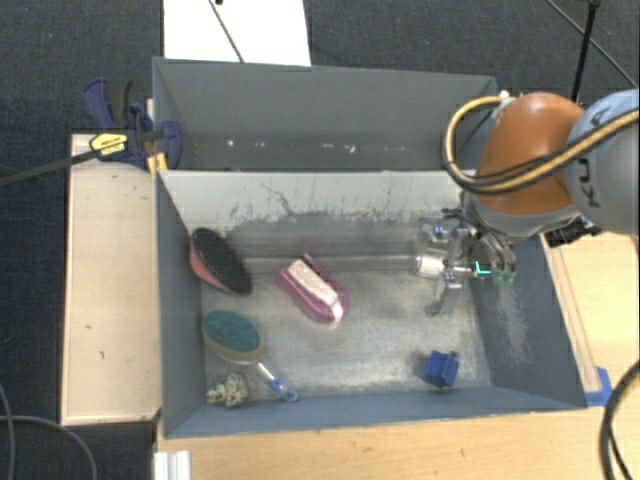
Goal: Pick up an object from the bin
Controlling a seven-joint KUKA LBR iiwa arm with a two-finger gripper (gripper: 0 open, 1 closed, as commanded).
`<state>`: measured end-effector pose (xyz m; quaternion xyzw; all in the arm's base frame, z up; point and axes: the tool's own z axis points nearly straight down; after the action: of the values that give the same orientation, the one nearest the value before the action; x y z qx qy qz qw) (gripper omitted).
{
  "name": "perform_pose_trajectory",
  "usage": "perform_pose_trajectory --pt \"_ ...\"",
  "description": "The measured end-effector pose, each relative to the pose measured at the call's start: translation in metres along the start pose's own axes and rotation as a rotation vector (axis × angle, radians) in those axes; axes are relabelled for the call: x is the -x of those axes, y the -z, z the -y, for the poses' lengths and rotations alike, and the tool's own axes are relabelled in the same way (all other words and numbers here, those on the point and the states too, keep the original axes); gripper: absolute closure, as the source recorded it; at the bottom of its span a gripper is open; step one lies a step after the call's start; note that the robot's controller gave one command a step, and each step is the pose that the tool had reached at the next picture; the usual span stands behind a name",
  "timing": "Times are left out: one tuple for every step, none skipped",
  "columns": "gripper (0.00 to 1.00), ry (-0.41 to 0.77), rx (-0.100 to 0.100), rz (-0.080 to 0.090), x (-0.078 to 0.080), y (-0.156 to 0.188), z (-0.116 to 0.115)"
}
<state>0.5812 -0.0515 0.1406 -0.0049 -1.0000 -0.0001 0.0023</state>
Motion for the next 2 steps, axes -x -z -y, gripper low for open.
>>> perform_pose_trajectory --pt "0.00 0.370 -0.003 0.004 -0.040 -0.016 0.069" --pt "0.00 0.595 0.000 0.004 -0.096 -0.051 0.056"
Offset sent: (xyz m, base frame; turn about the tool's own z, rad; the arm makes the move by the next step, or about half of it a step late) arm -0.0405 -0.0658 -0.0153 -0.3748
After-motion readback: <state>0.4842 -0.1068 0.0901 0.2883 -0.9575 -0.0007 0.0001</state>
